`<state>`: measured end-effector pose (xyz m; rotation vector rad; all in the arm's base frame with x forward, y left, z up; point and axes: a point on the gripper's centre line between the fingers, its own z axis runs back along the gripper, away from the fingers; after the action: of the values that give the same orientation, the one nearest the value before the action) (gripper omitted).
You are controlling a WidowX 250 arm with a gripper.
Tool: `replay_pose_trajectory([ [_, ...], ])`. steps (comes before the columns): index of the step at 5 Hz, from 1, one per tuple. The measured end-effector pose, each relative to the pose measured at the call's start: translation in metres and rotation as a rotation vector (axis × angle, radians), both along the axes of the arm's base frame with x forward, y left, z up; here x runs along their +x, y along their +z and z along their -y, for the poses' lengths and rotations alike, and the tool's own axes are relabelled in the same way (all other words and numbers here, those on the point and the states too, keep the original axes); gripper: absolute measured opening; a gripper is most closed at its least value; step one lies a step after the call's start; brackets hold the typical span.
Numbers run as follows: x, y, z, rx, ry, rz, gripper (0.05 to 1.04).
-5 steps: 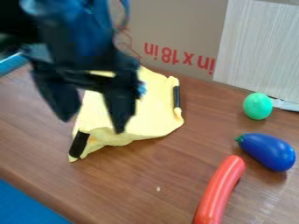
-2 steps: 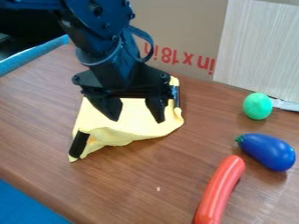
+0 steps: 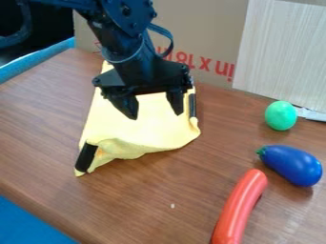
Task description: Unfold the cloth from top right to bottom left
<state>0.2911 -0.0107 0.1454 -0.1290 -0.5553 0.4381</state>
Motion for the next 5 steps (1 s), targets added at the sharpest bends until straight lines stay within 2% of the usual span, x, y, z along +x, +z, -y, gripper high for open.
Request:
replay_pose_trajectory([
  [2,0.029,-0.009,-0.001,0.077,0.093,0.046,0.999],
  [5,0.068,-0.036,0.003,0.166,0.191,0.054,0.999],
])
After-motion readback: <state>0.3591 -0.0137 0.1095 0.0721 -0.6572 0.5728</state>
